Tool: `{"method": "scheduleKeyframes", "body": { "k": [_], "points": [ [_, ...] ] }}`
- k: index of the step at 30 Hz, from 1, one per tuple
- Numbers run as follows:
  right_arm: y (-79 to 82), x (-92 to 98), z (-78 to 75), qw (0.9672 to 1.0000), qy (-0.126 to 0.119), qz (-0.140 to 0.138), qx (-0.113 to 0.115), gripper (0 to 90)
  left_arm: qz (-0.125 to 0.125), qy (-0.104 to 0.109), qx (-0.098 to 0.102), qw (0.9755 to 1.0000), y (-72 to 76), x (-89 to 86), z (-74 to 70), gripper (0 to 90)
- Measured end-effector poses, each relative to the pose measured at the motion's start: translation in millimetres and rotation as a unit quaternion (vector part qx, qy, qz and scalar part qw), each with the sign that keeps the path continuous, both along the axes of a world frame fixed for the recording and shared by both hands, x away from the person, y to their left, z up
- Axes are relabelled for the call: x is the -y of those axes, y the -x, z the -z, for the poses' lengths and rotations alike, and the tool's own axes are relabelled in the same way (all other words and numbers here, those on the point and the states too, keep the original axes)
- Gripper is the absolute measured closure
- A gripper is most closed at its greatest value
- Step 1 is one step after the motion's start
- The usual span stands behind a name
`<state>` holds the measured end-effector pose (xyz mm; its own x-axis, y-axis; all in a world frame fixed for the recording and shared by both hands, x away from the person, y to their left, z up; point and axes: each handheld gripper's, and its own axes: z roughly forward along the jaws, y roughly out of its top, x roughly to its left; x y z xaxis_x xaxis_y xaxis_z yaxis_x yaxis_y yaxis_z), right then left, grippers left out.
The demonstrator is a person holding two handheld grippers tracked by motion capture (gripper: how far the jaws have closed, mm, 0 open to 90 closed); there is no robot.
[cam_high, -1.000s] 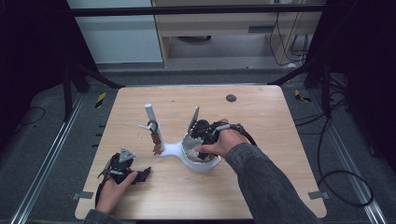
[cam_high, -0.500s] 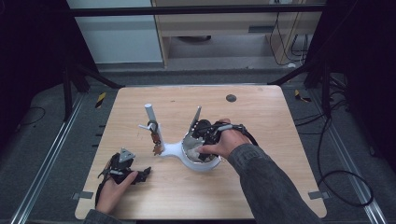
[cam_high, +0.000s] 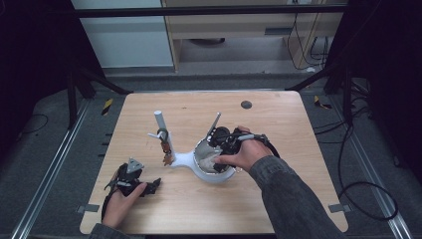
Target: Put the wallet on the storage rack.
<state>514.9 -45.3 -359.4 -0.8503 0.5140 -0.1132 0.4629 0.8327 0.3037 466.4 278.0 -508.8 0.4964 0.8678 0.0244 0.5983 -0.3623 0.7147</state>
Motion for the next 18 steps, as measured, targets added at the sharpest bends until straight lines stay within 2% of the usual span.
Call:
{"method": "scheduleKeyframes", "body": {
  "k": [18],
  "points": [
    [6.4,21.4,-7.5,0.9989,-0.035,0.013,0.028,5.9,0.000,0.000,0.000,1.0000,0.1,0.0,0.0,0.3]
  ]
}}
